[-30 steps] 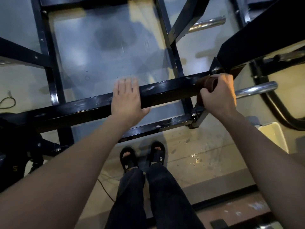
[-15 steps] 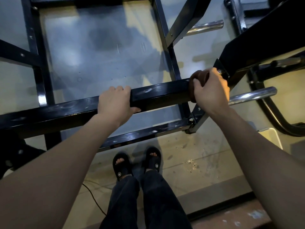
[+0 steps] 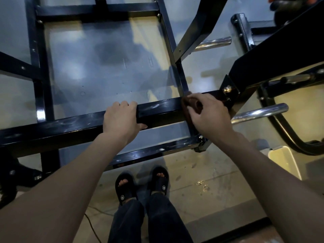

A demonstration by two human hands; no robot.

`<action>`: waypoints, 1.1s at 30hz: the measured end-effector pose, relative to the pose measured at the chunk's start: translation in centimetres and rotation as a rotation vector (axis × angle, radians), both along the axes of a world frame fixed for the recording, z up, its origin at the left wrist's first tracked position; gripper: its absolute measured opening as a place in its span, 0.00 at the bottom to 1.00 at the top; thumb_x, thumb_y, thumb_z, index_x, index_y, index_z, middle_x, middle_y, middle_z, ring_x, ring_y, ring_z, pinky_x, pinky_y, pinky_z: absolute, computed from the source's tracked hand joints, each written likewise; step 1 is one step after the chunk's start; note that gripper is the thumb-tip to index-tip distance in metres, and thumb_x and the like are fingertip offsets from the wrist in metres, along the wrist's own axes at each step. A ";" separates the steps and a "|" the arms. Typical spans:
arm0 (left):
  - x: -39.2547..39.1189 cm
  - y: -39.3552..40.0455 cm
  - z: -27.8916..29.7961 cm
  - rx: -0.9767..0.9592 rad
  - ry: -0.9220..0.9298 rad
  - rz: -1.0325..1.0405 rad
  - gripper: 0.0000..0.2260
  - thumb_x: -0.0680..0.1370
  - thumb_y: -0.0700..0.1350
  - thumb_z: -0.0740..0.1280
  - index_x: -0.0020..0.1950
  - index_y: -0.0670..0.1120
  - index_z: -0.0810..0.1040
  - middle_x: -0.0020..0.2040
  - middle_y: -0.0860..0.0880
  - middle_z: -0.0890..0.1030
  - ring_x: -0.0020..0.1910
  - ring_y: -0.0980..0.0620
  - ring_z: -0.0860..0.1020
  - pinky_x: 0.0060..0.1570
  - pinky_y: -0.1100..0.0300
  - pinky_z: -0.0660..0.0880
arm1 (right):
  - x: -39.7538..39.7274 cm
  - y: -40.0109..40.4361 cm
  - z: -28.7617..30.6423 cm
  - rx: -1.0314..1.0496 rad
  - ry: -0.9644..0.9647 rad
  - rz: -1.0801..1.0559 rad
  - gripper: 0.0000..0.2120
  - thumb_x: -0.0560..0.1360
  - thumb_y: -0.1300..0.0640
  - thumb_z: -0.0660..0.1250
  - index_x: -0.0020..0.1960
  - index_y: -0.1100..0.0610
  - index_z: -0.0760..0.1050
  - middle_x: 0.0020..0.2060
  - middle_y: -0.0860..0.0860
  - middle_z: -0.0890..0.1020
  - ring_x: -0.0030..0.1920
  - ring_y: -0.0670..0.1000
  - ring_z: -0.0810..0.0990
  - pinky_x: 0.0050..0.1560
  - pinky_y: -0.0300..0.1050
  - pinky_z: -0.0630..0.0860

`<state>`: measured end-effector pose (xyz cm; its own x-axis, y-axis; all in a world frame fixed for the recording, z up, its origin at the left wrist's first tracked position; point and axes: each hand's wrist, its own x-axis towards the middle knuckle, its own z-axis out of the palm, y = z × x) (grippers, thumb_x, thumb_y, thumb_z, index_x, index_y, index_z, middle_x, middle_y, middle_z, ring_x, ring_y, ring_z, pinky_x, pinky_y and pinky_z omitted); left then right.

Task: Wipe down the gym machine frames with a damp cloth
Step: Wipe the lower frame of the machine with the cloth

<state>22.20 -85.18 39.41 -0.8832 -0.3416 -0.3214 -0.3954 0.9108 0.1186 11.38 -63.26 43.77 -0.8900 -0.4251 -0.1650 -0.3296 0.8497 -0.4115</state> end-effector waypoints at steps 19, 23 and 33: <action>0.2 0.0 -0.2 0.006 0.015 -0.003 0.25 0.75 0.67 0.71 0.59 0.49 0.73 0.53 0.47 0.78 0.52 0.44 0.75 0.45 0.53 0.64 | -2.8 -2.0 0.1 0.166 0.070 -0.079 0.08 0.81 0.51 0.67 0.56 0.48 0.83 0.46 0.48 0.84 0.42 0.51 0.81 0.41 0.40 0.72; 0.2 0.0 -0.2 0.020 0.018 0.001 0.25 0.75 0.67 0.71 0.59 0.49 0.72 0.52 0.48 0.78 0.52 0.45 0.74 0.45 0.54 0.64 | 0.3 -0.1 0.9 0.100 0.038 0.049 0.12 0.81 0.50 0.69 0.64 0.48 0.79 0.56 0.47 0.84 0.51 0.52 0.83 0.50 0.46 0.78; 0.3 0.0 -0.3 0.029 0.022 0.010 0.24 0.75 0.67 0.70 0.59 0.49 0.71 0.52 0.48 0.77 0.51 0.45 0.73 0.46 0.53 0.65 | 1.0 -0.4 0.5 0.070 0.045 0.043 0.14 0.81 0.50 0.68 0.66 0.50 0.80 0.60 0.48 0.84 0.56 0.53 0.84 0.55 0.48 0.81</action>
